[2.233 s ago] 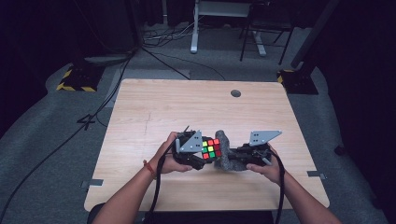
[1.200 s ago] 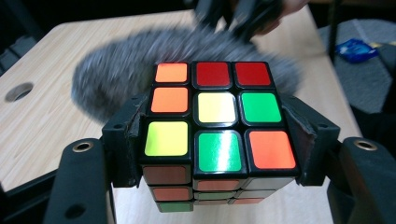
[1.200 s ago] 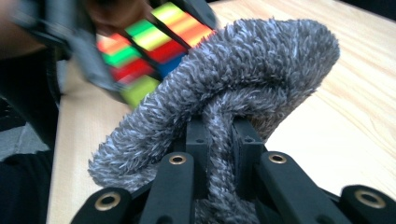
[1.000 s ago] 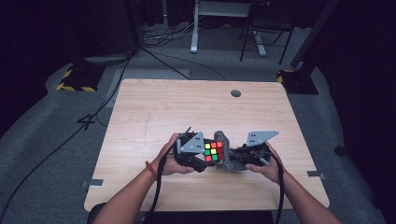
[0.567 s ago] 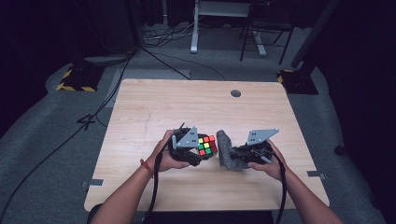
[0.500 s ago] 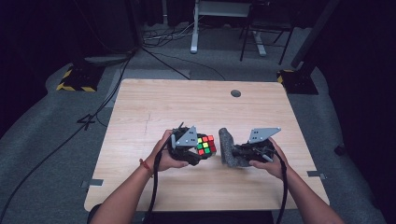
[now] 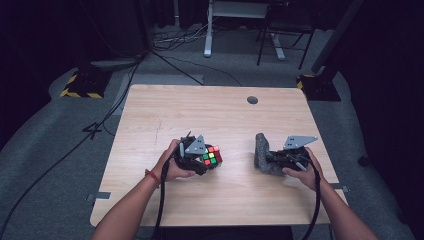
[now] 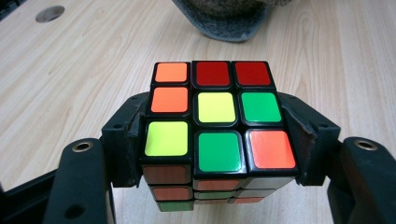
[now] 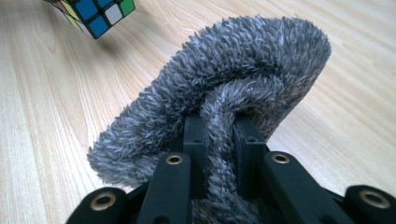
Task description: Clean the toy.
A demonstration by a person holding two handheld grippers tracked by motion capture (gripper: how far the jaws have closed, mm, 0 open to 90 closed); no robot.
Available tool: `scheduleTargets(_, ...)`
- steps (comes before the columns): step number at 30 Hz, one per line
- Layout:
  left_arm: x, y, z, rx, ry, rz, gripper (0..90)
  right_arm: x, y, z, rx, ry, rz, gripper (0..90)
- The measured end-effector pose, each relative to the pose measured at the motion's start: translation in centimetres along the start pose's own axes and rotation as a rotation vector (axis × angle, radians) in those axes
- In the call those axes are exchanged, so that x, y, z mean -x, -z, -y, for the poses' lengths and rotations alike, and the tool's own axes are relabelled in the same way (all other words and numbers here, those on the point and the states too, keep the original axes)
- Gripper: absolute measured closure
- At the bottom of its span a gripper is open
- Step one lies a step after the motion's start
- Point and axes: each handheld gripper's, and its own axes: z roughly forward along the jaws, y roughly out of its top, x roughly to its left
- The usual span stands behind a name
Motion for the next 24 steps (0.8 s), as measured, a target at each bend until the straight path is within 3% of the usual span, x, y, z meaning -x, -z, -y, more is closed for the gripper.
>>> scheduleTargets(12, 0.4, -1.2, 2.1, -0.057, 0.026, 0.026, 33.1, 0.2, -1.2, 1.7, -0.034, -0.01, 0.001, 76.1)
scheduleTargets(16, 0.3, -1.1, 2.5, -0.045, 0.048, 0.041, 33.0, 0.0, -1.7, 2.0, -0.055, -0.004, -0.008, 74.7)
scheduleTargets(21, 0.2, -1.0, 2.8, -0.067, 0.076, 0.052, 30.1, -0.1, -2.0, 2.0, -0.069, -0.002, -0.019, 68.8)
scheduleTargets(24, 0.3, -0.8, 2.9, -0.083, 0.078, 0.045, 26.1, -0.2, -1.8, 1.9, -0.065, -0.004, -0.017, 60.5)
